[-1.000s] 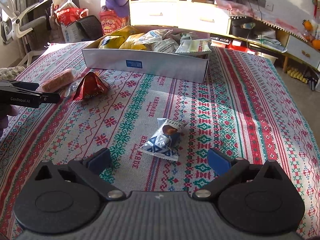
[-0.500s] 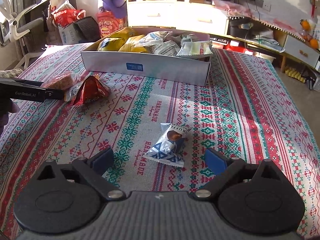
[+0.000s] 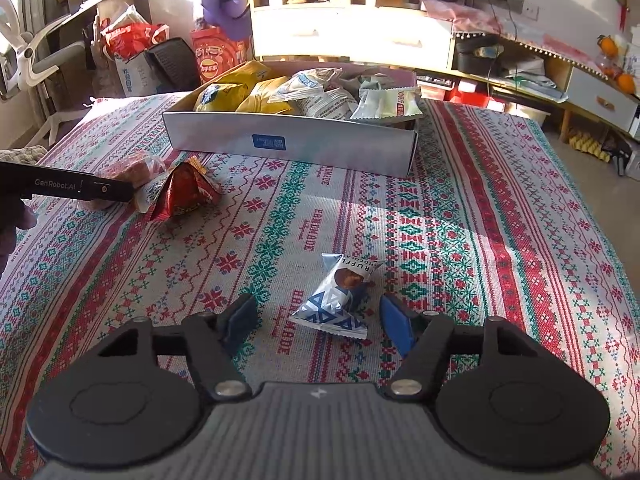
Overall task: Organize snacks
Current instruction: 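Withdraw both grippers from the box toward the remaining snacks, then grasp the pink pastry pack with the left gripper while the right grasps the wrapped candy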
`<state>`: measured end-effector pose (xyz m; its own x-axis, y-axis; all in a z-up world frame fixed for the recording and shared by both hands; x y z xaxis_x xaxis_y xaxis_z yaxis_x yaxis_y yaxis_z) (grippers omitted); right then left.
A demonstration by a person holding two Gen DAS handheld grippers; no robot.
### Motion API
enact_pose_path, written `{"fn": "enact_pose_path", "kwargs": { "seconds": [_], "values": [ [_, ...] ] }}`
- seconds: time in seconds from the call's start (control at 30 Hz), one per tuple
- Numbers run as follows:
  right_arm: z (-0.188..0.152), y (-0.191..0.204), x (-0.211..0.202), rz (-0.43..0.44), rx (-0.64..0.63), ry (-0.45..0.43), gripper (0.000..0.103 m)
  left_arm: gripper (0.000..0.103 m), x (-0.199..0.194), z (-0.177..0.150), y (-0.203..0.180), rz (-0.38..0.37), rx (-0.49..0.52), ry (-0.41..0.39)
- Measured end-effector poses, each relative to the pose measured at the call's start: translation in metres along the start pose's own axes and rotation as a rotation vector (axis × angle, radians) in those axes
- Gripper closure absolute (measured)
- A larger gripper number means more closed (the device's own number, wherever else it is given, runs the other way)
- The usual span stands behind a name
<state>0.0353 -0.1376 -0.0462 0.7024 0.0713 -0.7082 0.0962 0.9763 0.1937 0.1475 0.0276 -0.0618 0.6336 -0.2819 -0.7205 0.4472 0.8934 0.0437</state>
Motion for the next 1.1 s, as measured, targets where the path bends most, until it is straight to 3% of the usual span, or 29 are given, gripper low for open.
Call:
{"fn": "enact_pose_path", "kwargs": {
  "seconds": [0.23,0.4,0.7,0.83,1.1],
  "values": [
    [0.002,-0.002,0.000,-0.004,0.016,-0.003,0.049,0.037,0.000,0.003,-0.004,0.011,-0.018,0.032],
    [0.004,-0.002,0.000,-0.005,0.016,0.001,0.053,0.048,0.000,0.005,-0.009,0.012,-0.026,0.057],
    [0.006,0.000,0.000,-0.003,0.002,0.005,0.069,0.062,-0.001,0.006,-0.017,0.018,-0.038,0.085],
    [0.009,0.001,0.001,0.005,0.002,0.016,0.080,0.064,-0.003,0.006,-0.017,0.023,-0.053,0.086],
    [0.014,0.004,0.003,-0.007,-0.001,0.041,0.082,0.064,-0.008,0.010,-0.024,0.025,-0.048,0.087]
  ]
}}
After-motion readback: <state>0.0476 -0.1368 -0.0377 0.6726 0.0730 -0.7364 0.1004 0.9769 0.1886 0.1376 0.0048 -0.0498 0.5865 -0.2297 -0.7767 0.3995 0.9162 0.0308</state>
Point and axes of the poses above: each gripper's, at about its wrist camera, not at the fingertips, and x roughly the way its jaws point, y to its left, z to its top, the point moved 3 cm from there along x, roughly the way its jaws point, and after that the axes turned 13 degrees about x, right-handed, at the moved point
